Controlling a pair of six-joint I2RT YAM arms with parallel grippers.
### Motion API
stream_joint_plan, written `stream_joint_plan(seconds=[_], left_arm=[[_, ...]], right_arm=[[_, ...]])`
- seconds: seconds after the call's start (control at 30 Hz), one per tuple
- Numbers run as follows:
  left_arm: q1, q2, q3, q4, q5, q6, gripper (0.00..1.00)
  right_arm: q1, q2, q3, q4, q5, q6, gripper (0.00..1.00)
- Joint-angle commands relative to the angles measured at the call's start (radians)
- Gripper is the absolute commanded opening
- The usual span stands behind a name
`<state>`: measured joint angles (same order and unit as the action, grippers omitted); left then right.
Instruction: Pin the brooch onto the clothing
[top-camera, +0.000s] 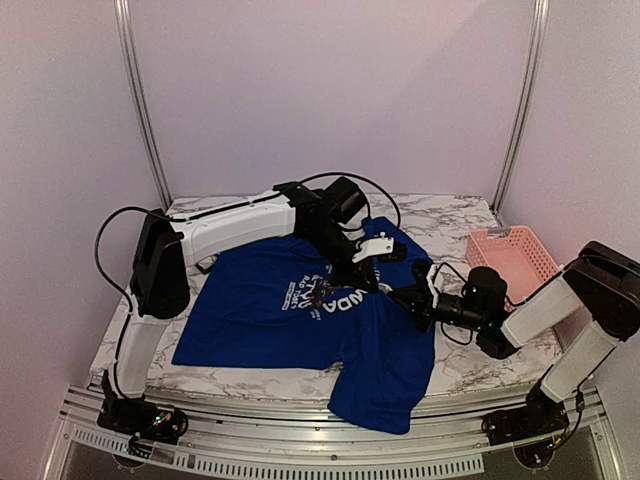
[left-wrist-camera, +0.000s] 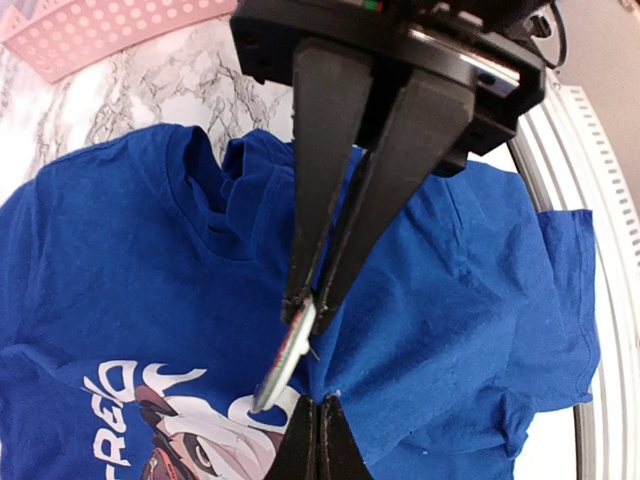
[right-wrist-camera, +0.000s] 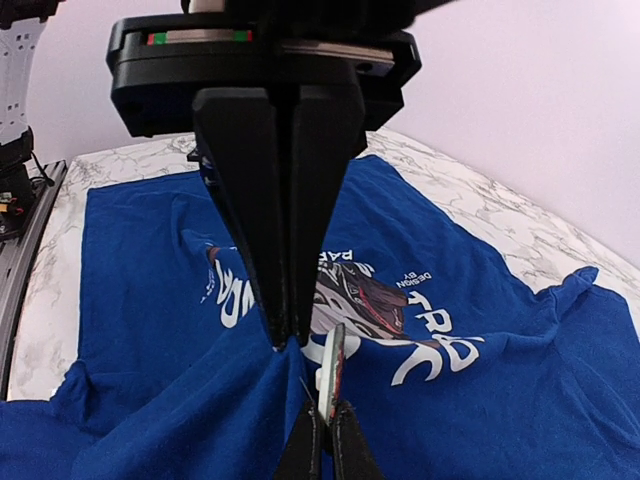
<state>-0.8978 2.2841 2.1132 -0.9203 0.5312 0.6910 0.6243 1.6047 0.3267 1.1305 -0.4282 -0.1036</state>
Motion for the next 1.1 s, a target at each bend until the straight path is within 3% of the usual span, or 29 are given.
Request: stream_joint_plan(seconds=[0.0, 0.23, 0.43, 1.07], left_arm=[[0.011, 0.014, 0.027, -0.002, 0.014, -0.021, 0.00], [0.011, 0.019, 0.047, -0.001, 0.027, -0.038, 0.00], [0.010, 0.000, 0.035, -0.066, 0.056, 0.030, 0.00], [0.015, 0.030, 0.071, -0.042, 0.048, -0.013, 0.00]], right_arm=[[0.019, -0.025, -0.019, 0.048, -0.010, -0.024, 0.00], [0.036, -0.015, -0.002, 0.013, 0.023, -0.061, 0.00], [0.036, -0.023, -0.003, -0.009, 0.172, -0.071, 0.00], [0.065, -0.048, -0.034, 0.046, 0.082, -0.139, 0.00]])
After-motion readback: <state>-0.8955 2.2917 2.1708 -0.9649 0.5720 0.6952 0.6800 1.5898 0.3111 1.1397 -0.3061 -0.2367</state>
